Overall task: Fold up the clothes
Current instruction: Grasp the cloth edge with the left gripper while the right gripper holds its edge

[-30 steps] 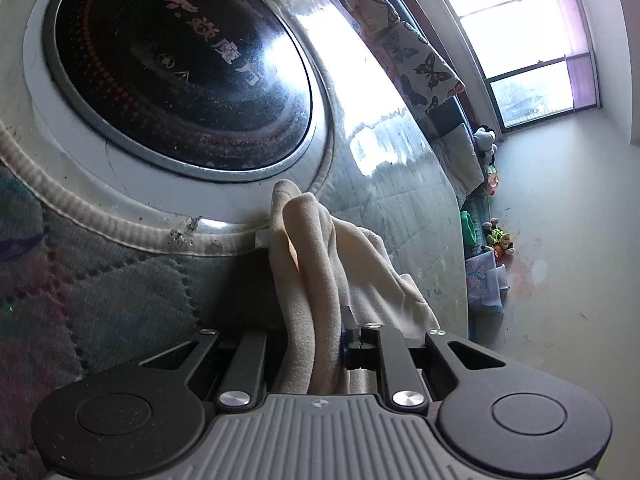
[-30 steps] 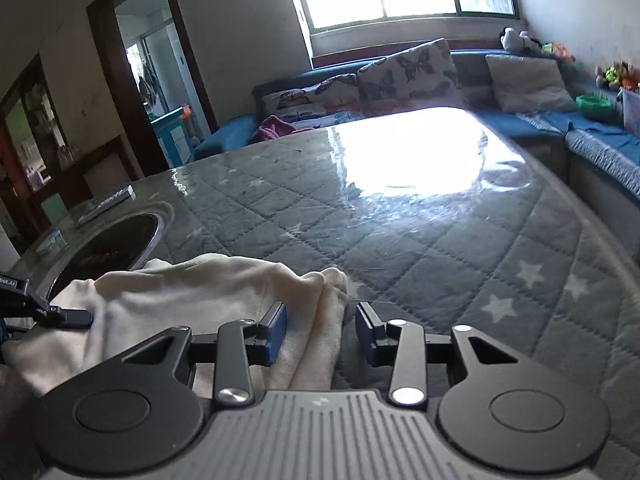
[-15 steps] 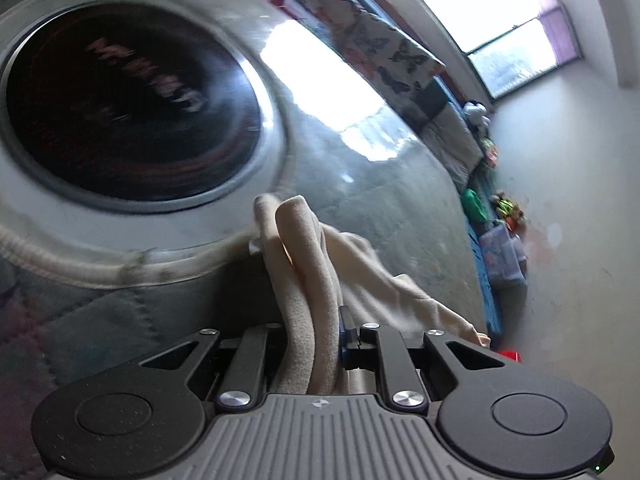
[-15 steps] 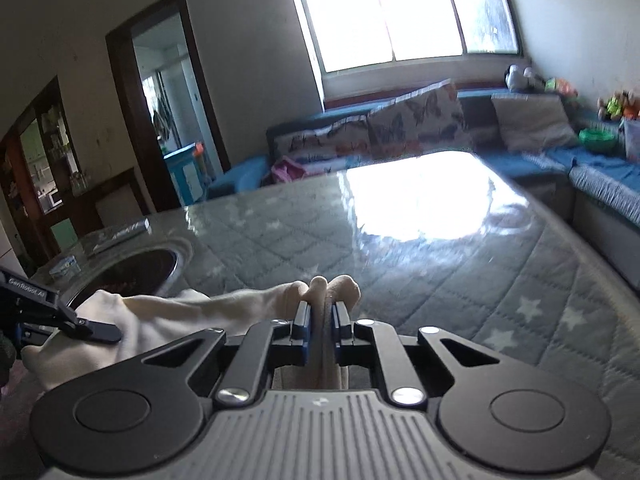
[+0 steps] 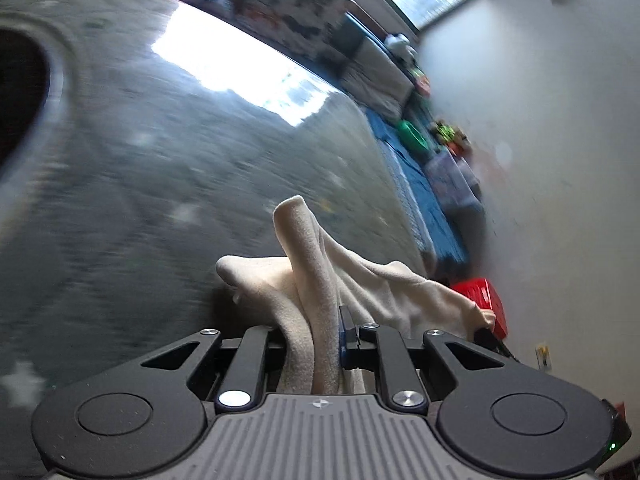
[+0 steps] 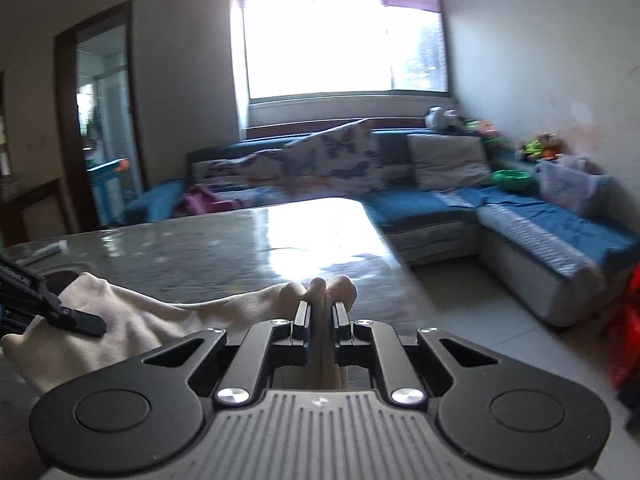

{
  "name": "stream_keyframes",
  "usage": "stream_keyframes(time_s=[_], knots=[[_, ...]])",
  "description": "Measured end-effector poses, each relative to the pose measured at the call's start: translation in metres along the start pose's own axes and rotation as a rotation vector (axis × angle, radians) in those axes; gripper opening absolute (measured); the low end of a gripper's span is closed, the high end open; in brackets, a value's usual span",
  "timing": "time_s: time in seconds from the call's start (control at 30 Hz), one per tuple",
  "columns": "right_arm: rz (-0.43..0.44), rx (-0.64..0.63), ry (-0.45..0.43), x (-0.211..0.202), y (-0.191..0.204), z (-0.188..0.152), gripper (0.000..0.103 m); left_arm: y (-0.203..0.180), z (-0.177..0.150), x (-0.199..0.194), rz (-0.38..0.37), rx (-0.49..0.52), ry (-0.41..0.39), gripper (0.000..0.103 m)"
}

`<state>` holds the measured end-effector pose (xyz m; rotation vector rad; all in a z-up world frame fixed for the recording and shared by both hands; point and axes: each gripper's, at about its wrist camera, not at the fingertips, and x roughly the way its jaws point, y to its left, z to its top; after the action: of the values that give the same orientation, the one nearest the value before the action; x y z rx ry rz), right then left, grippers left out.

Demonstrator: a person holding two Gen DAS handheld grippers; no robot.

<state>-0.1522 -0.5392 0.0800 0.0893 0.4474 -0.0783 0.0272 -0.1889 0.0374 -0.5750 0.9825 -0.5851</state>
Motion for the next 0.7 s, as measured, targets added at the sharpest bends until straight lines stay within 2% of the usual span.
stream_keyframes(time_s=[0.17, 0.37, 0.4, 0.5, 0.6, 0.7], knots=[[-0.094, 0.009, -0.003, -0.005, -0.027, -0.001, 0.009, -0.028, -0.009, 0.031, -0.036, 0.051, 0.052, 0.016], [-0.154, 0.03, 0.059, 0.01, -0.046, -0.019, 0.009, -0.039, -0.017, 0.054, -0.004, 0.099, 0.106, 0.017], [-0.161, 0.03, 0.077, 0.013, -0.048, -0.023, 0.009, -0.039, -0.017, 0.054, 0.006, 0.105, 0.105, 0.021], [-0.179, 0.023, 0.125, 0.026, -0.049, -0.032, 0.01, -0.037, -0.017, 0.052, 0.042, 0.127, 0.093, 0.024], [-0.211, 0.028, 0.133, 0.028, -0.053, -0.035, 0.01, -0.034, -0.01, 0.046, 0.092, 0.133, 0.062, 0.033], [-0.223, 0.06, 0.109, 0.022, -0.057, -0.031, 0.01, -0.032, -0.002, 0.038, 0.116, 0.128, 0.02, 0.033]])
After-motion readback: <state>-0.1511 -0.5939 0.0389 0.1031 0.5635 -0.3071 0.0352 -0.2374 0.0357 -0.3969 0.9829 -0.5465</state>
